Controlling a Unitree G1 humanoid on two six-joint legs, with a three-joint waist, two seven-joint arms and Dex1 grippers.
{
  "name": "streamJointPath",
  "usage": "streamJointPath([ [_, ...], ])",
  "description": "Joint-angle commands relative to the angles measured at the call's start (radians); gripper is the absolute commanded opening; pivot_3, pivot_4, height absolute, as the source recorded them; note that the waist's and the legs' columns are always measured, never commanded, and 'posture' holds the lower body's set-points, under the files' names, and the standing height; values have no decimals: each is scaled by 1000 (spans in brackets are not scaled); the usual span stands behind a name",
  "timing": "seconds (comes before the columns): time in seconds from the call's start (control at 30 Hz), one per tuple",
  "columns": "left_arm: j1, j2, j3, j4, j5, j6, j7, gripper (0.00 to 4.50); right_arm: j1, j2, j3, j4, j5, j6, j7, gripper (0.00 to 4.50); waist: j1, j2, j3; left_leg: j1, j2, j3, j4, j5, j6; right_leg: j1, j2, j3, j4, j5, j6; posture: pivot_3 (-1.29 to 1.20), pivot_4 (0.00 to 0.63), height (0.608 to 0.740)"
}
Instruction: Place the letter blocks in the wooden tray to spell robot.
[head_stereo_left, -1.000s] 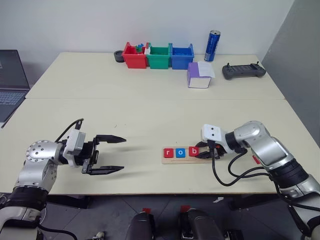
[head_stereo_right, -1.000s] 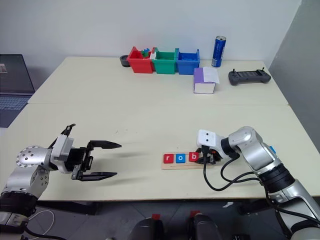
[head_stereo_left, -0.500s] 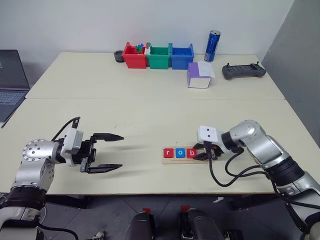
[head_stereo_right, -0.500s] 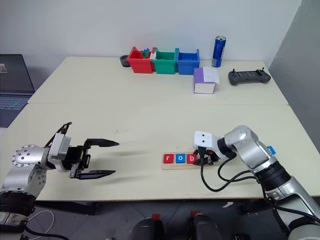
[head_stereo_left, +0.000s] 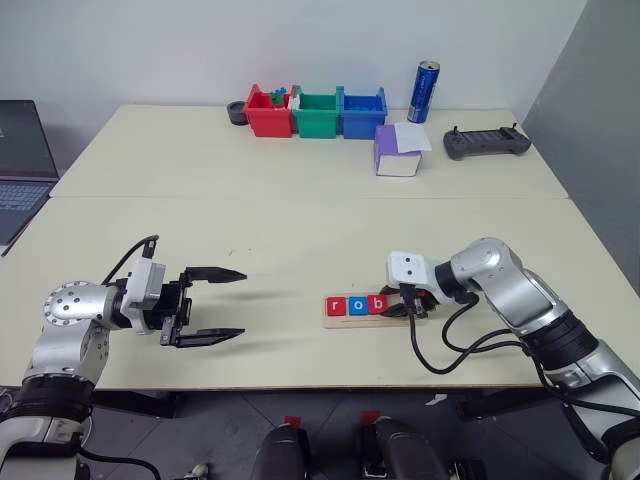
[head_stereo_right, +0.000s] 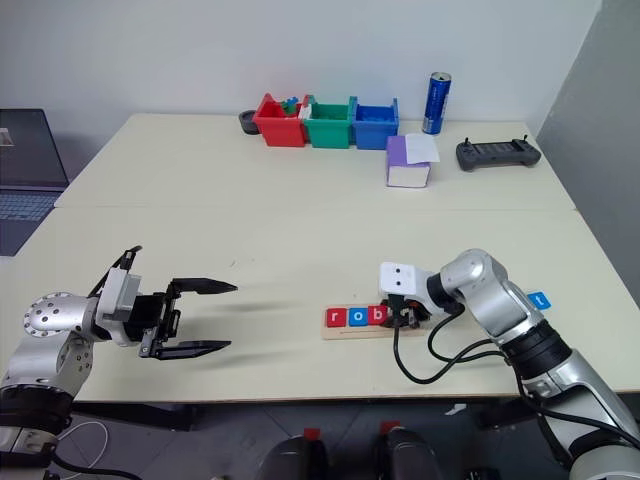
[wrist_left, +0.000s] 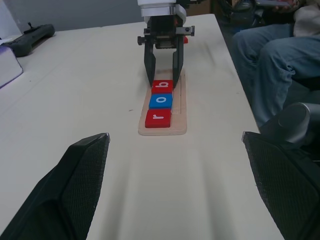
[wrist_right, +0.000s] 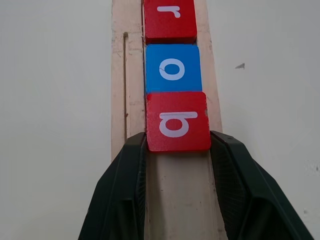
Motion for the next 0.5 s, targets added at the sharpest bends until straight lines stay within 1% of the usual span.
streamJointPath([
  [0.03,-11,4,26,-7,-2,-1,-6,4500,-8,11,10,-29,-2,1,-2,1457,0,0,0,0,0,0,0,0,0,0,0,0,0,0,0,0,150,740],
  [0.33,-11,0,25,-7,0,-2,-6,4500,-8,-8,17,-30,-15,-13,16,1457,0,0,0,0,0,0,0,0,0,0,0,0,0,0,0,0,150,740],
  [0.5,-12,-5,27,-8,3,-1,-6,4500,-20,8,12,-4,-20,-27,-12,1457,0,0,0,0,0,0,0,0,0,0,0,0,0,0,0,0,150,740],
])
